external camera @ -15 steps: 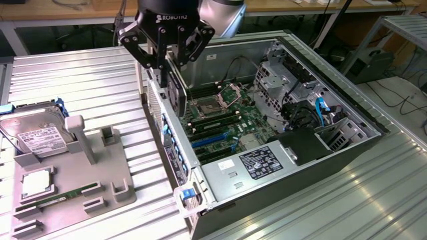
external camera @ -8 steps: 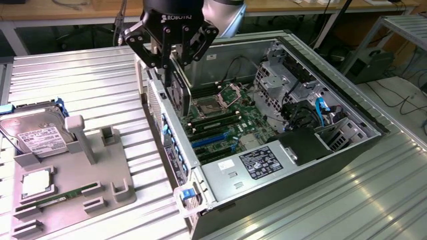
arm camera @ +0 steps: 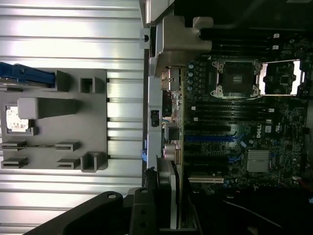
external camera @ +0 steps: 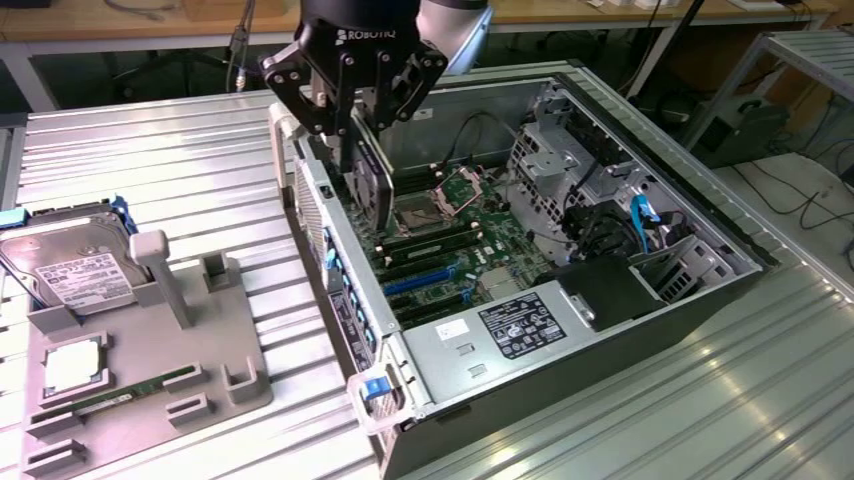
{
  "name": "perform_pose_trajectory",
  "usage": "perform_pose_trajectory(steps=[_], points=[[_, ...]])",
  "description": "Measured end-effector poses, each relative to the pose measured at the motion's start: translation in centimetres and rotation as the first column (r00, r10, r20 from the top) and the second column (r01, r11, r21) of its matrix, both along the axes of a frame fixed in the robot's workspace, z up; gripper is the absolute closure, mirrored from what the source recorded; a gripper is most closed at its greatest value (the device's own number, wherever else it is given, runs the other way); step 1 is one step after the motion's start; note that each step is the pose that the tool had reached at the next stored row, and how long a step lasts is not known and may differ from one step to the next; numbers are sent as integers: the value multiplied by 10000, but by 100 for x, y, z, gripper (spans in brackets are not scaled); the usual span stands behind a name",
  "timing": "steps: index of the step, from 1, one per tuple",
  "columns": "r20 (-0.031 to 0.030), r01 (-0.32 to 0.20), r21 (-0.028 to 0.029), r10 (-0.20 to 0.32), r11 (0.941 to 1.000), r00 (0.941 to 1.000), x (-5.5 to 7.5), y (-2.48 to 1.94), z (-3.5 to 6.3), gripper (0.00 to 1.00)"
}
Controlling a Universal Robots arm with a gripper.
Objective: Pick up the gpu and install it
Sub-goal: 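Pick up the gpu and move the gpu toward the slot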
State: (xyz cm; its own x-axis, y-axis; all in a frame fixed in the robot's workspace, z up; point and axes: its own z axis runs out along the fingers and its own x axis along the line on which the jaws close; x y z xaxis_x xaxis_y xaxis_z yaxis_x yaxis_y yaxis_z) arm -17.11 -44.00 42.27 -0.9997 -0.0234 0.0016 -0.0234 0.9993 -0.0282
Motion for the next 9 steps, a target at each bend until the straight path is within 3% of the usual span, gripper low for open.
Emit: perform_pose_trajectory(steps=[9], points=[[0, -1, 0, 1, 10000, 10000, 88, 0, -4, 72]])
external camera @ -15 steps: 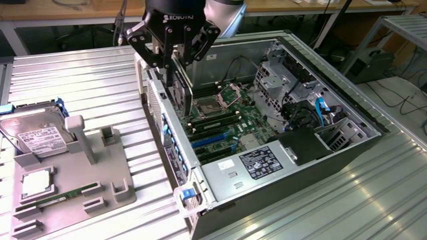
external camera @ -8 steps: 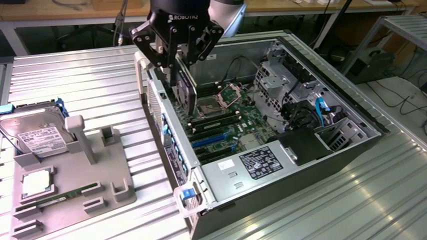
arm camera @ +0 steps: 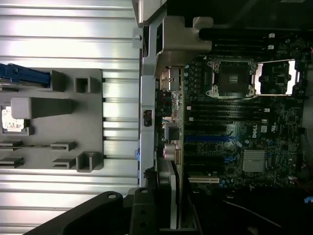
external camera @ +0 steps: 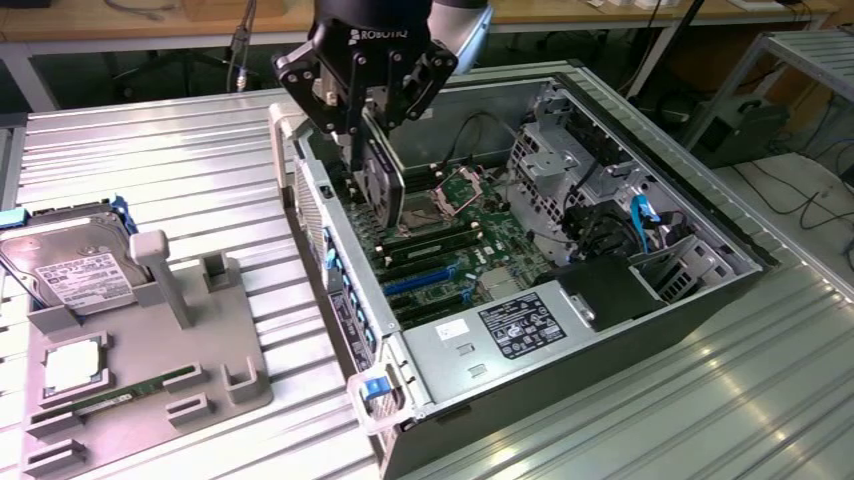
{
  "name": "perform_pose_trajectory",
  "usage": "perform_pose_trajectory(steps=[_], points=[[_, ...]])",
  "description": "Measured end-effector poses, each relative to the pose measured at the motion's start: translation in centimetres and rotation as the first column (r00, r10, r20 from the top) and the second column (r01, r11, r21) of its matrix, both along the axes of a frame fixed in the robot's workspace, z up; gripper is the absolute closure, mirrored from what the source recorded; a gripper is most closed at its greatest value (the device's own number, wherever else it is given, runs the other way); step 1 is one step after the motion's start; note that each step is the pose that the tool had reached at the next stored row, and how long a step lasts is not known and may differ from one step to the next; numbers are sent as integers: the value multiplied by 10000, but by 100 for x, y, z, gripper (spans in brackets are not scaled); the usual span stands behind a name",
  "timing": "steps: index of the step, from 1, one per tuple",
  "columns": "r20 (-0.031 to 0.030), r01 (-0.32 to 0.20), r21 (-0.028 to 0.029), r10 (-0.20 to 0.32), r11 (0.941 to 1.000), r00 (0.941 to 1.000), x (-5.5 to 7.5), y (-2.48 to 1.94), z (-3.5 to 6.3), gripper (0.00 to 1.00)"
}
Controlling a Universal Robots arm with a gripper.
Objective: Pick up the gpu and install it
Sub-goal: 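Pick up the gpu and move the gpu toward the slot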
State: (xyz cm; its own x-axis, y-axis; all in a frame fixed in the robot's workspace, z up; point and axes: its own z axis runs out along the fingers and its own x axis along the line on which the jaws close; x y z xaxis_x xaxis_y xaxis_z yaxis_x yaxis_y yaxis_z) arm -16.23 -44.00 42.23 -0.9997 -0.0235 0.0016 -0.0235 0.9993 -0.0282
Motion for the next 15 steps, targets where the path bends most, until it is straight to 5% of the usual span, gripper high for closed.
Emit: perform_pose_trajectory(steps=[15], points=[[0, 0, 0, 0, 10000, 10000, 141, 0, -13, 72]])
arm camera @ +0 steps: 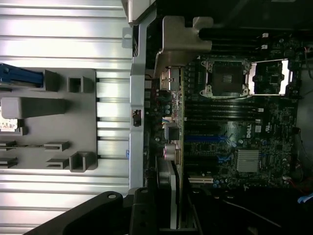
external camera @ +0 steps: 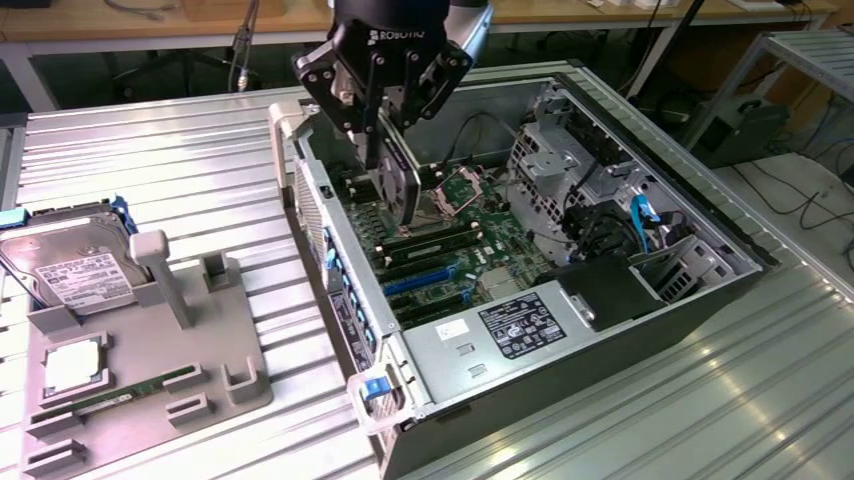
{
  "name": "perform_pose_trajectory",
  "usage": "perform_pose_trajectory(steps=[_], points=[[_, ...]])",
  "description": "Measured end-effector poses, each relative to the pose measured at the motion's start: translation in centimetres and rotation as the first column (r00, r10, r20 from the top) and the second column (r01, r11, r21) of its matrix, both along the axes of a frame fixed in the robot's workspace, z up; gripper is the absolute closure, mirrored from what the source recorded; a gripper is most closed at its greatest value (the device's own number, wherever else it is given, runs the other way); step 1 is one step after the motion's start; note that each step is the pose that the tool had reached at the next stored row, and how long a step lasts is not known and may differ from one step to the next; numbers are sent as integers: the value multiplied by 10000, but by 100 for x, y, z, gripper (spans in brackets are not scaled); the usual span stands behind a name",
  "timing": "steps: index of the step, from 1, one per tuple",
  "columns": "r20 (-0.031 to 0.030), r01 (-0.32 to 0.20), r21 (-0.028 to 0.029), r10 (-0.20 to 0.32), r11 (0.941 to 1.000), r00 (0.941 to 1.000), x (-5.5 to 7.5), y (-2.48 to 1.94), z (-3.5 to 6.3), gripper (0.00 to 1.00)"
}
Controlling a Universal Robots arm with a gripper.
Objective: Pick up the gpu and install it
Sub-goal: 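Pick up the gpu and move the gpu toward the slot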
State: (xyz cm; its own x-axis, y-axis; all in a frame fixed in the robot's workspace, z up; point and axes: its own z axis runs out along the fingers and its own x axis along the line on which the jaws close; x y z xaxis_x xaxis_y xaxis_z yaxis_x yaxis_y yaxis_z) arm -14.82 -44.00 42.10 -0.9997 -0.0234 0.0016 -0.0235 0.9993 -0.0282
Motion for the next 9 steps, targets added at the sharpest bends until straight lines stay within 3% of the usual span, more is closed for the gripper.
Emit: perform_pose_trajectory(steps=[9], points=[[1, 1, 0, -1, 10000, 10000, 109, 0, -7, 72]])
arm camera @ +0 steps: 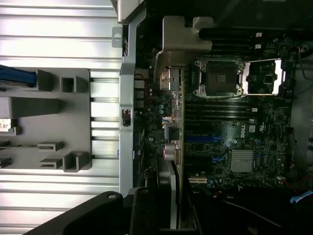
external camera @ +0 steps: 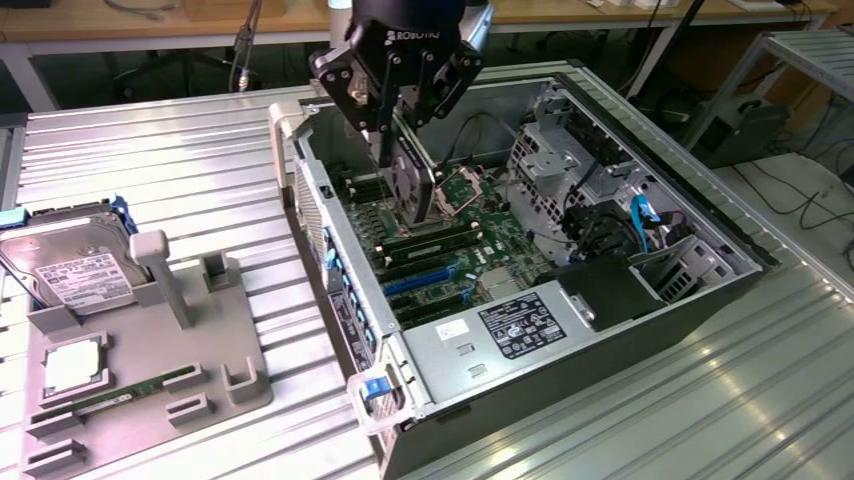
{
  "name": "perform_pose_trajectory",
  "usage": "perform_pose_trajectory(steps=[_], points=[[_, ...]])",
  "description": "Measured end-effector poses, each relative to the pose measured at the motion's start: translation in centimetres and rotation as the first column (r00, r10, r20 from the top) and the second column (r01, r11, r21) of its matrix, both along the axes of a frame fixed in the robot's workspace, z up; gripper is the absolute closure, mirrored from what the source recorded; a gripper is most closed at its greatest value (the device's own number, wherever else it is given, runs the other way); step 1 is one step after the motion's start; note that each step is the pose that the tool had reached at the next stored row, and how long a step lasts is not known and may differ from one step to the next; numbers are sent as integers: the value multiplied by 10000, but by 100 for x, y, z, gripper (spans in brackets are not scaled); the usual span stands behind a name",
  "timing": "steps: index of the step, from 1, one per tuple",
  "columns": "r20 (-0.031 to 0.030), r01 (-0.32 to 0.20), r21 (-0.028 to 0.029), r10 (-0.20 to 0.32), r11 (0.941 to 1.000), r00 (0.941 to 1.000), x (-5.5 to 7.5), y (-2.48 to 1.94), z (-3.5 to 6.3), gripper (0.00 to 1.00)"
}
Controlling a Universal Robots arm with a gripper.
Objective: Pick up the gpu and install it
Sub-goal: 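Pick up the gpu and move the gpu toward the slot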
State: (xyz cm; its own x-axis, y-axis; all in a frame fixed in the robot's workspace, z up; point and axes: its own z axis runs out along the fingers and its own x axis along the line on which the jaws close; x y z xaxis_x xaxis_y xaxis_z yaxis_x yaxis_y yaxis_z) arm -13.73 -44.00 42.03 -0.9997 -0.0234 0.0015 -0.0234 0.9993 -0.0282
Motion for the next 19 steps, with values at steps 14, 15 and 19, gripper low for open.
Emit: perform_pose_trajectory(steps=[14, 15, 19], points=[[3, 0, 0, 0, 10000, 10000, 158, 0, -8, 72], [3, 0, 1, 0, 10000, 10000, 168, 0, -9, 72], [4, 0, 1, 0, 10000, 10000, 210, 0, -11, 72]])
